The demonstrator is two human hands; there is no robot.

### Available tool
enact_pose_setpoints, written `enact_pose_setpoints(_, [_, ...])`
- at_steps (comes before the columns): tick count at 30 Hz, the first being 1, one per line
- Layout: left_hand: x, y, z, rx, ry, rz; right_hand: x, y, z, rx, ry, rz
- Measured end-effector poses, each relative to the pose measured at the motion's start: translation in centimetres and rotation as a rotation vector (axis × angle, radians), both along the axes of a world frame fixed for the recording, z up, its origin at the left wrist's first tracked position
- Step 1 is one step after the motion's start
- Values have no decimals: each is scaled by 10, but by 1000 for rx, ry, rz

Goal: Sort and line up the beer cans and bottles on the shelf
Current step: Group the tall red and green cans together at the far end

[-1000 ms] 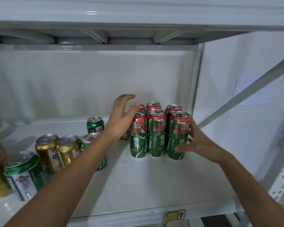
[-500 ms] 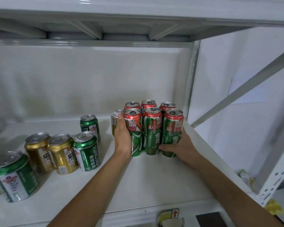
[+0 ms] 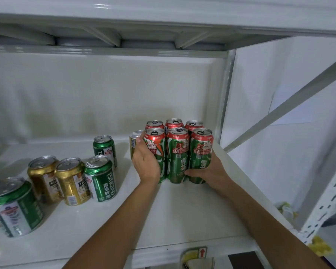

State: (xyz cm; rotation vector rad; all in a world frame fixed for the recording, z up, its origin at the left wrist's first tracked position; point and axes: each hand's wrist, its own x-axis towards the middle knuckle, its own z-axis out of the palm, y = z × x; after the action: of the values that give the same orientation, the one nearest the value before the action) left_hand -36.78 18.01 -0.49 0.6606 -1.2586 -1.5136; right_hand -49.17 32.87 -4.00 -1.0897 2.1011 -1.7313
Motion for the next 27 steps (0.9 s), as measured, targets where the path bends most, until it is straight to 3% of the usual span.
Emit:
enact_pose_setpoints(10, [26,-3,5,-13,-22,-140,-2,1,0,-84,-27,82])
enact_pose_setpoints(13, [40,-19,9,-131,-94,-262,0,6,12,-138,-15,43])
enact_pose_setpoints(15, [50,-30,10,-318,-229,-294,7,13,27,-129,14,-32])
enact_pose_setpoints(17, [61,-32,12,-429,-336,-346,13,21,40,-45,123,-107])
enact_pose_setpoints(22, [93,-28,18,-766,-577,-396,24,34,73,239,604,-256])
enact_pose_setpoints(27, [123,-21,36,-1039,-681,-362,44,10,80,411,1033,-128])
